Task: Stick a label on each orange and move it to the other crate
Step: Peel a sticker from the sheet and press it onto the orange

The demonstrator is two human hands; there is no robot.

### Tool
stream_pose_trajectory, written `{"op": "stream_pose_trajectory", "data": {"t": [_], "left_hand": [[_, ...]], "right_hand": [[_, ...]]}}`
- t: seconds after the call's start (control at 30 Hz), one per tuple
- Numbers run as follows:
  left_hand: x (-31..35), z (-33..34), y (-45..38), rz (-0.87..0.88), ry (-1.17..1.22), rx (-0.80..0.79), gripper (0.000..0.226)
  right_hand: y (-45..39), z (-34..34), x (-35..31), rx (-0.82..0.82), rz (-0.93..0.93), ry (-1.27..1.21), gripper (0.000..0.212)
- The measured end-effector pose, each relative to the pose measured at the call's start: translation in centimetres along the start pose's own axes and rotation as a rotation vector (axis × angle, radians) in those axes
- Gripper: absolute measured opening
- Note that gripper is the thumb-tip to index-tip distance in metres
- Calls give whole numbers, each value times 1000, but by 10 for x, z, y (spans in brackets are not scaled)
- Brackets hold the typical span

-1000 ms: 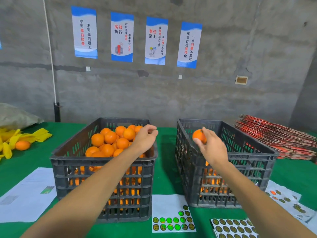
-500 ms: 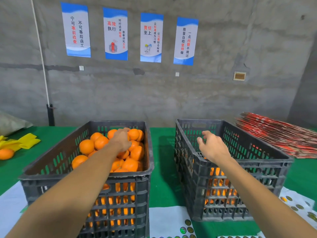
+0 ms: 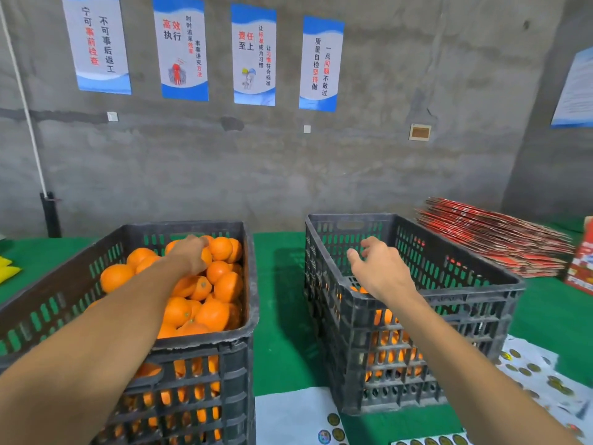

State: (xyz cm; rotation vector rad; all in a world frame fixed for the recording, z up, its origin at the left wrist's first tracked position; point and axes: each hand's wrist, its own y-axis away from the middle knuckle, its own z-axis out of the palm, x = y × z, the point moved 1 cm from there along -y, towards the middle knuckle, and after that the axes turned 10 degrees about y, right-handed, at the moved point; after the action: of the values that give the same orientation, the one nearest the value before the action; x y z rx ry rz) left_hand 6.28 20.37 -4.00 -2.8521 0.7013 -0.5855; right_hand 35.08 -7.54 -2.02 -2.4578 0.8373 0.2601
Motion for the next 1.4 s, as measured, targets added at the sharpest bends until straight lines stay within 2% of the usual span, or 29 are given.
{"op": "stream_pose_trajectory", "data": {"t": [0.07, 0.17, 0.37, 0.53, 0.67, 0.77, 0.87, 0.97, 1.0, 1.1, 1.17, 1.4], "left_hand": [[2, -6, 4, 27, 32, 27, 57], [15, -22, 13, 53, 93, 80, 64], [86, -49, 71, 183, 445, 255, 65], [130, -33, 132, 285, 657, 199, 64], [141, -25, 162, 277, 775, 164, 64], [144, -24, 178, 278, 798, 182, 63], [144, -26, 185, 275, 803, 170, 61], [146, -26, 192, 277, 951, 75, 52], [147, -25, 194, 287, 992, 41, 49], [147, -24, 197, 315, 1016, -19, 46], [146, -25, 197, 309, 1031, -23, 46], [143, -25, 196, 293, 1075, 1, 46]], "right_hand": [[3, -3, -1, 32, 7, -14, 50], [7, -7, -4, 68, -3, -30, 45], [14, -14, -7, 128, -41, -62, 36], [25, -24, -11, 186, -108, -97, 33], [57, -20, -21, 305, -141, -103, 29], [99, -2, -26, 464, -414, -83, 18], [139, 30, -19, 522, -655, 81, 35], [180, 67, -4, 399, -608, 41, 50], [193, 79, 3, 296, -562, 34, 49], [220, 113, 25, -66, -376, 86, 22], [230, 129, 39, -222, -309, 158, 33], [233, 138, 73, -429, -249, -112, 52]]}}
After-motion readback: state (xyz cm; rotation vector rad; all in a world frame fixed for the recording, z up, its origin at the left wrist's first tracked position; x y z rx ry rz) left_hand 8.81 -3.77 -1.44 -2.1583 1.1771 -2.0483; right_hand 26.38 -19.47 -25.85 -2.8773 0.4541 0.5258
